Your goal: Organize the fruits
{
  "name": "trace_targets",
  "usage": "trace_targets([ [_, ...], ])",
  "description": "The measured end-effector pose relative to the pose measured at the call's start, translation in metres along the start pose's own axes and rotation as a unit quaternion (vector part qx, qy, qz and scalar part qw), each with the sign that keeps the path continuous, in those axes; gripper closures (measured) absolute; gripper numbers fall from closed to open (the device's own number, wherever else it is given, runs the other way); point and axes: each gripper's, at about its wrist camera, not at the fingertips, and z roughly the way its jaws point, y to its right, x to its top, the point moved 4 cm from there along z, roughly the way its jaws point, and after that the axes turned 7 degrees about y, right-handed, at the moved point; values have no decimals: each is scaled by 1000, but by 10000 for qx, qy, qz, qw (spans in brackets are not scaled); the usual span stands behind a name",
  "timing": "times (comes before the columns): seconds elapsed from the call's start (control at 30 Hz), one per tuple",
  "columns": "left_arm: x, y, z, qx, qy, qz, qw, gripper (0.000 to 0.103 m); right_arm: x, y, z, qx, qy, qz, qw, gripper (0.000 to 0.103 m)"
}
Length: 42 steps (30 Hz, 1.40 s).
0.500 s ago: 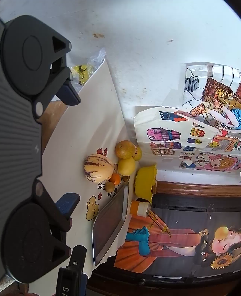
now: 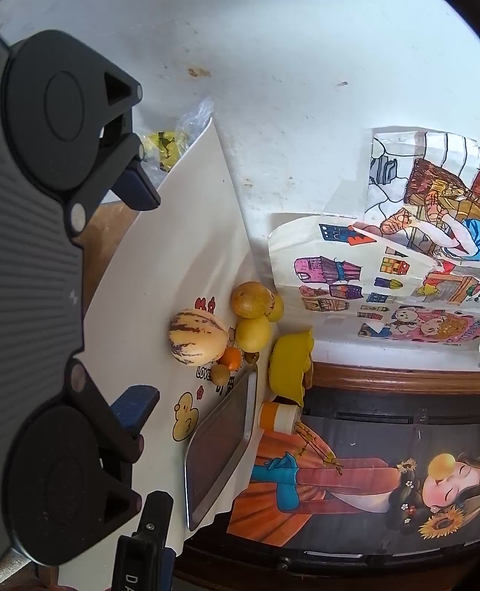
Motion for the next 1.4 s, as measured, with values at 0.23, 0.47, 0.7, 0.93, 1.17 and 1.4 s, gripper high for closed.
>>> trace_targets([
  [0.23,-2,0,0,-15,-3,7,10000,0,0,0,-1,1,0,-2,10000,0],
  [0.47,-1,-1,1,-7,-10,-4,10000,0,0,-1,-2,3,1,-6,10000,0],
  [0.7,-1,-1,1,-8,-15,-5,10000,0,0,-1,-1,5,3,-9,10000,0],
  [0.93,-3,-4,0,-5,-19,-14,10000,0,0,-2,-1,4,0,-11,10000,0],
  [1.17,-2,-4,0,-8,-24,-16,10000,0,-1,-2,-1,3,-1,-12,10000,0],
  [1.4,-3,-4,1,-6,-30,-23,10000,0,-1,-3,-1,10,-13,-13,10000,0],
])
